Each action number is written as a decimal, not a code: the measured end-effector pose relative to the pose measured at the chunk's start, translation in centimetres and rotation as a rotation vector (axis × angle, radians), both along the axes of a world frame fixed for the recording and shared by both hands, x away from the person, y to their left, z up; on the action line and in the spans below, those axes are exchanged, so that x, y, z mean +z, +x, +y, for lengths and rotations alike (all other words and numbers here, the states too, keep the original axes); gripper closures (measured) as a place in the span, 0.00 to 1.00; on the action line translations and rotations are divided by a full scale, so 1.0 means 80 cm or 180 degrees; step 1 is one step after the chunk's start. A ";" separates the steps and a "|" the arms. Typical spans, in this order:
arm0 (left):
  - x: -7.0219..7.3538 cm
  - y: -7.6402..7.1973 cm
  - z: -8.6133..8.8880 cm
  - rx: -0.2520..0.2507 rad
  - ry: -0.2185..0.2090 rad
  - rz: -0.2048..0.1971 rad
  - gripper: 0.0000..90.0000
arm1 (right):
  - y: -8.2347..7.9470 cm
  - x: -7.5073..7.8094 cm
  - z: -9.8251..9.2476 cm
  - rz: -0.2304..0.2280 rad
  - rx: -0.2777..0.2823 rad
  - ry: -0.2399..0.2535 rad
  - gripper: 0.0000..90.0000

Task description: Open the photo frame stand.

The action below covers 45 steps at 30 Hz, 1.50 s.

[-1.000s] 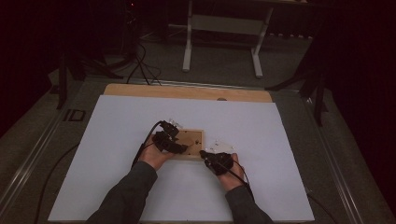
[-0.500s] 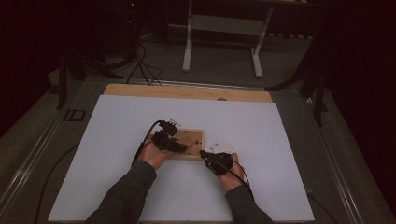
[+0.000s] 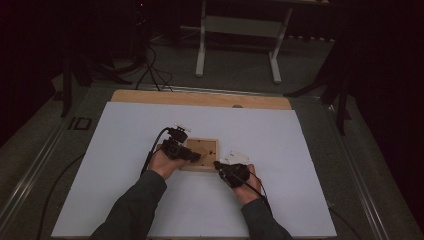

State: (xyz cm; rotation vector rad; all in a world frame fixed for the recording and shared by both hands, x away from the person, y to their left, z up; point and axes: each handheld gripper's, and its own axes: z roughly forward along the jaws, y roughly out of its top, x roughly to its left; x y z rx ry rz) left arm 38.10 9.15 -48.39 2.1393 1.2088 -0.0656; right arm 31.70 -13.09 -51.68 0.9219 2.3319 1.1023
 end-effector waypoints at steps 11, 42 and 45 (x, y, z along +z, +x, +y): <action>0.001 -0.003 -0.004 0.0000 0.0097 -0.0091 0.59 | 0.000 0.000 0.000 -0.0006 -0.0010 -0.0009 0.98; 0.015 -0.040 -0.021 -0.0123 0.0456 -0.0762 0.59 | 0.012 0.035 -0.024 -0.0030 -0.0078 0.0265 0.69; 0.015 -0.044 -0.022 -0.0128 0.0482 -0.0827 0.59 | 0.016 0.038 -0.024 0.0007 -0.0046 0.0298 0.66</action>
